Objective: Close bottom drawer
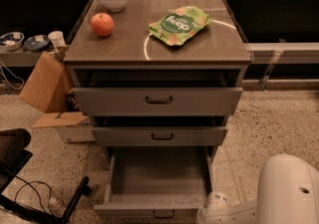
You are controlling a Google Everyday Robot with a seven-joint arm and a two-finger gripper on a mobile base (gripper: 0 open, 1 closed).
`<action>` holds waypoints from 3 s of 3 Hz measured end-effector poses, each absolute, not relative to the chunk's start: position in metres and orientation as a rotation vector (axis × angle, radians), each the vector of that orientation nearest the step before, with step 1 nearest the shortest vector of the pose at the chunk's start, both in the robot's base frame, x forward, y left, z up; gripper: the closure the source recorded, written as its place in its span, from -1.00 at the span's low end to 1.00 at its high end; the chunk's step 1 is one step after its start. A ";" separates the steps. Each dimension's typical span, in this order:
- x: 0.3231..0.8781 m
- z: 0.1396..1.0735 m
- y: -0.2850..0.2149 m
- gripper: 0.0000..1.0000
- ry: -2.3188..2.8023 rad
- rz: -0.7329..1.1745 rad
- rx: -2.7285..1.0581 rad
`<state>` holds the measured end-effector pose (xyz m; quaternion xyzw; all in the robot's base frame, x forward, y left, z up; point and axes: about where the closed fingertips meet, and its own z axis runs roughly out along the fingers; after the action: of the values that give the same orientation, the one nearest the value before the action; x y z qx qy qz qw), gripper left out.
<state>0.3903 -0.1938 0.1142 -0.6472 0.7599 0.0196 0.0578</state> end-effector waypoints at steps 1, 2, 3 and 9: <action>0.413 0.113 -0.188 1.00 2.259 -0.008 -1.936; 0.413 0.113 -0.188 1.00 2.259 -0.008 -1.936; 0.433 0.117 -0.188 1.00 2.231 -0.050 -1.913; 0.540 0.129 -0.190 1.00 2.098 -0.240 -1.827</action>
Offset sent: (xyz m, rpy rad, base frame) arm 0.1262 0.0179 0.0080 0.0059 -0.2950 0.0037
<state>0.5405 -0.1900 0.1287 -0.6443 0.7400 -0.0848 0.1737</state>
